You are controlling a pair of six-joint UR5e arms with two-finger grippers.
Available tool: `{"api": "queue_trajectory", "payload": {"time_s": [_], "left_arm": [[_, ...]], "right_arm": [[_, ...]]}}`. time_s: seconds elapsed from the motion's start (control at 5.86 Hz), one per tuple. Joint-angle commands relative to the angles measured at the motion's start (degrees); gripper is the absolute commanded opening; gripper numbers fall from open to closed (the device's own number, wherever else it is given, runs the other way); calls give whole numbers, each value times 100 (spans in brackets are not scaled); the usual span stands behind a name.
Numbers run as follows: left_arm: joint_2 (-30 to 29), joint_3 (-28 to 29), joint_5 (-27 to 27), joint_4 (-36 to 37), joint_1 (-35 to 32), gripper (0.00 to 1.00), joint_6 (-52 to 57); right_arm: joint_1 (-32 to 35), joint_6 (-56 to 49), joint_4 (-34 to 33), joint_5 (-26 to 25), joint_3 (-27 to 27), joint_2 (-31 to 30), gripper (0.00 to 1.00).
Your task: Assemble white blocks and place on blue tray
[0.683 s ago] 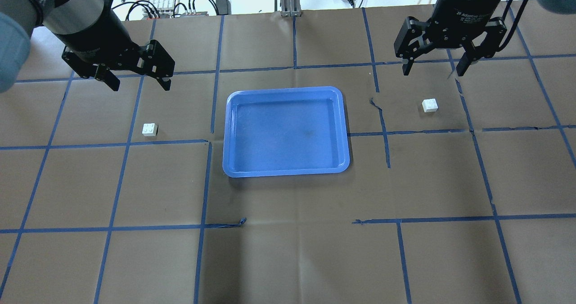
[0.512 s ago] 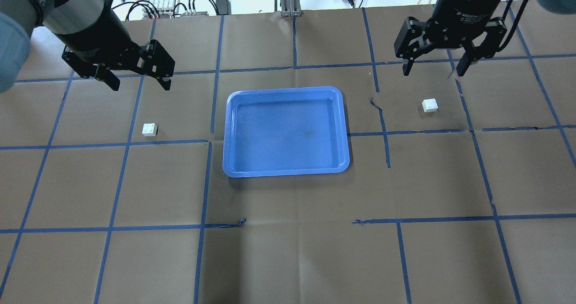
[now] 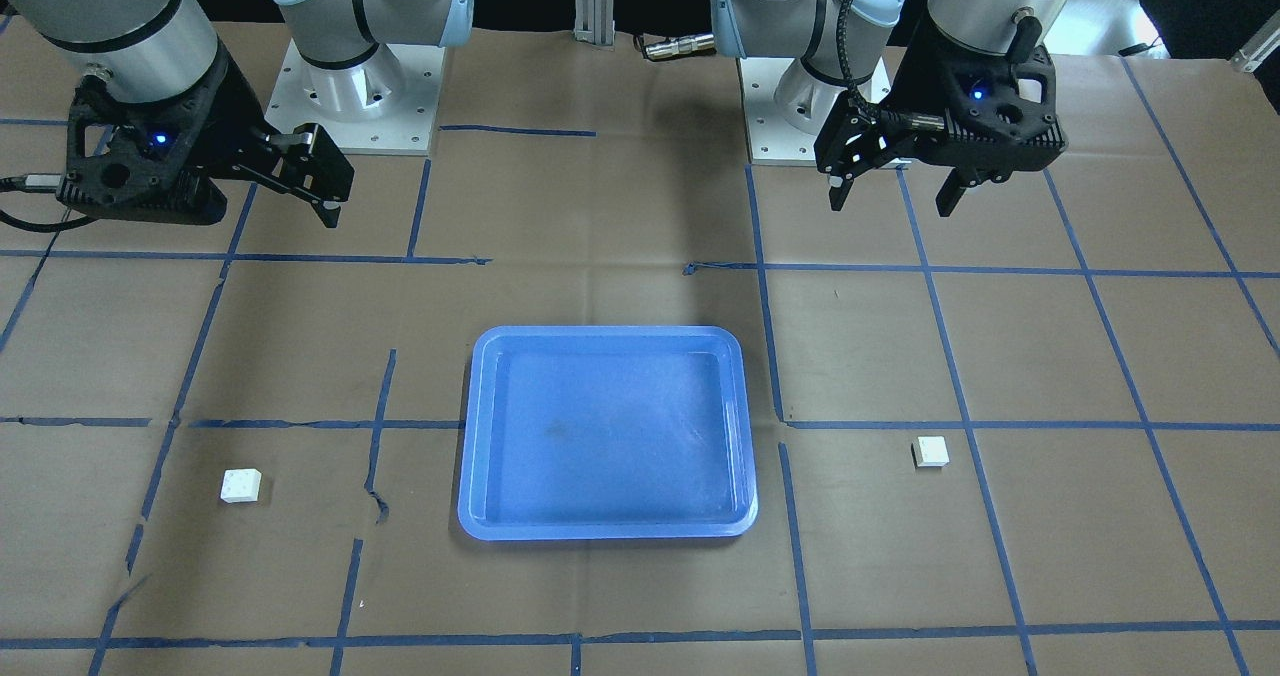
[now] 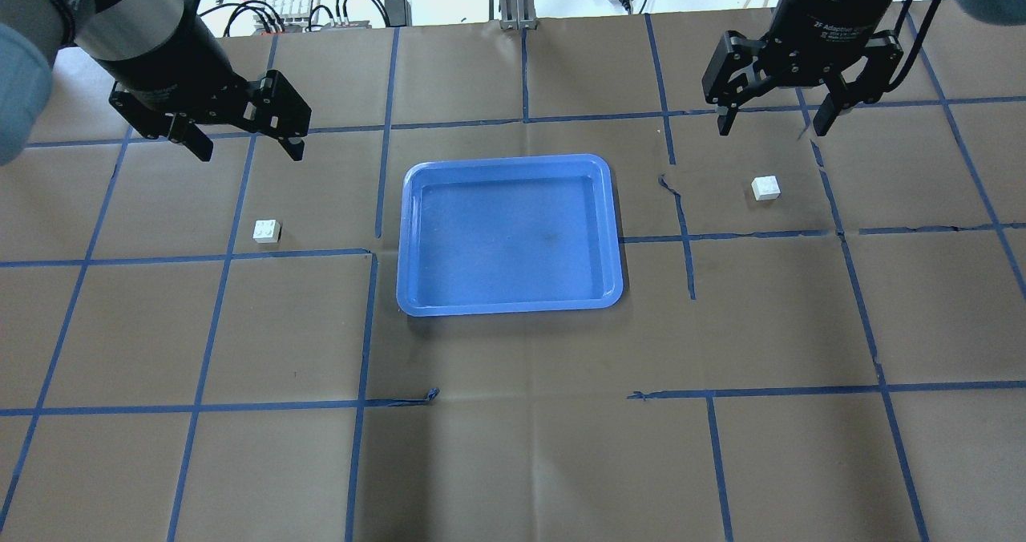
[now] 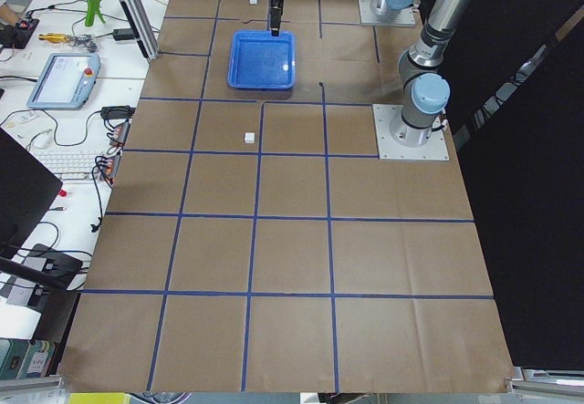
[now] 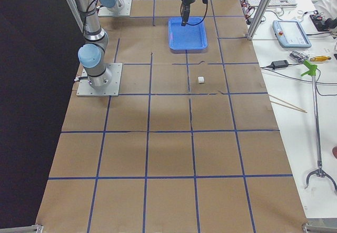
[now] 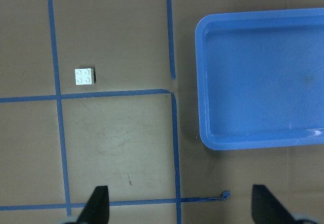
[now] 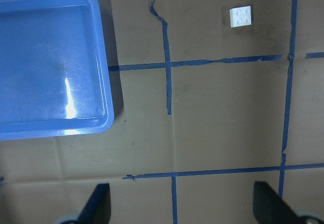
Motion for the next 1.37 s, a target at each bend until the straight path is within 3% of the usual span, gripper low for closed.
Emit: {"api": "queue_trajectory", "payload": {"time_s": [0.0,0.51,1.02,1.2], "left_arm": [[8,6,17,0,0,99,9],[25,-20,26,0,0,99,26],[-193,-205,43,184,132,99,245],[-403,-231,26,202,489,99,272]], "right_arm": [[-17,-819,-23,15,-7,2,100],[-44,-2104,-58,-3,2,37,100],[-559,-5087,-85,6,2,108,100],[-910,-6238,-93,23,2,186,100]]}}
